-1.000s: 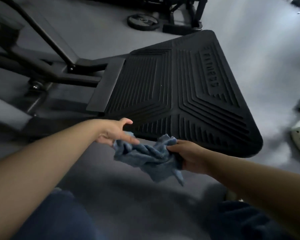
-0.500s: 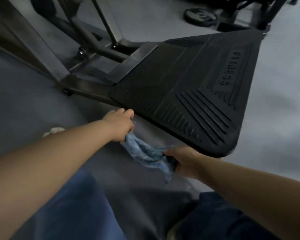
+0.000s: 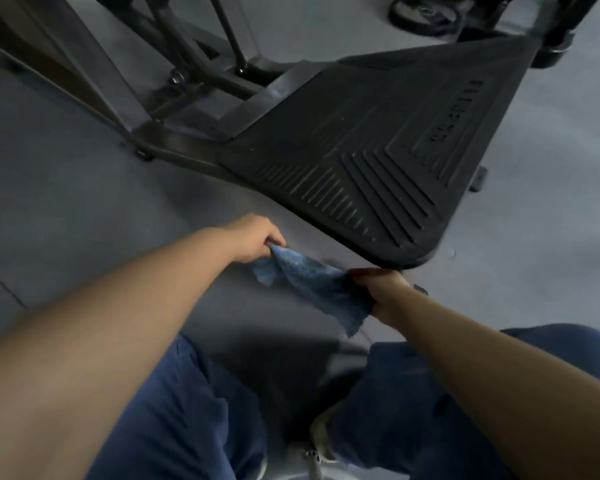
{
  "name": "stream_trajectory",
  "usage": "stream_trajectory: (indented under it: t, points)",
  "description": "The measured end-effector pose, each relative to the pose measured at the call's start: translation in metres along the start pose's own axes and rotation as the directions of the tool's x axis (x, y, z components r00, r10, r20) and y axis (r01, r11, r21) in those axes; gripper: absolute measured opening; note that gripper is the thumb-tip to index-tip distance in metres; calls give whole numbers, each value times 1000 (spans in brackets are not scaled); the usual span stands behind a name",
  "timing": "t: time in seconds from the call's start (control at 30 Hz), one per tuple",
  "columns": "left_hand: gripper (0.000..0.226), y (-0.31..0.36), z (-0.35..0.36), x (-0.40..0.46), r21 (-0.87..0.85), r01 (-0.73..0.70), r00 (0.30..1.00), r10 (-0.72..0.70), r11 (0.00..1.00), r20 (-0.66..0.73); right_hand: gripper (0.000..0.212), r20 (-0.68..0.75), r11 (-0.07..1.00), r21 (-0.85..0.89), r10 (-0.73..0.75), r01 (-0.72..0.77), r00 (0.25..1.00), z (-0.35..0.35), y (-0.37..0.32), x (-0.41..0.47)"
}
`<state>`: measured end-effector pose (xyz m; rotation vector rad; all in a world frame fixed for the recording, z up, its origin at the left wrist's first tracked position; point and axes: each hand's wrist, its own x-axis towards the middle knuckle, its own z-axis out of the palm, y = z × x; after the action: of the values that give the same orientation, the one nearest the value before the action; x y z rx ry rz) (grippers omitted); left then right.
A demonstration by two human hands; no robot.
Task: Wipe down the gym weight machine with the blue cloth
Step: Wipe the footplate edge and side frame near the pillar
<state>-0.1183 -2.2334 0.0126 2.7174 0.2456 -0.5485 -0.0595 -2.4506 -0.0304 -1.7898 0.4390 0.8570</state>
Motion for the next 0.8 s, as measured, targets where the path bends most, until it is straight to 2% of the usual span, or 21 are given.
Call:
stream_trajectory:
  t: [0.07,0.17,0.23,0.3,0.43,0.6,0.7,0.8]
  points:
    - [34,3,13,-7,-129,35,999,-36,991,-1,26,68,997,-61,-31,35,997,-11,2,0]
    - [24,5,28,-9,-206,109,994,-112,973,-2,49,93,936,-344,-40,70,995,-18,3,-1]
    - [23,9,36,-11,-134,126,991,-131,983,-26,45,58,834,-545,-63,84,996,-20,6,-4]
    - [19,16,44,-9,-104,139,989,-144,985,-42,38,-27,748,-659,-117,70,993,-26,15,2]
    - [15,31,65,5,-182,209,978,-210,961,9,19,-86,706,-705,-179,67,980,-44,22,20]
    - [28,60,86,28,-268,329,944,-327,905,54,18,-51,626,-773,-227,106,972,-78,12,44]
    - [20,83,102,35,-322,319,943,-331,892,16,15,-6,593,-797,-200,117,980,-100,7,60]
    - [14,107,117,35,-411,336,917,-395,848,-64,17,60,488,-862,-166,135,984,-120,-2,73]
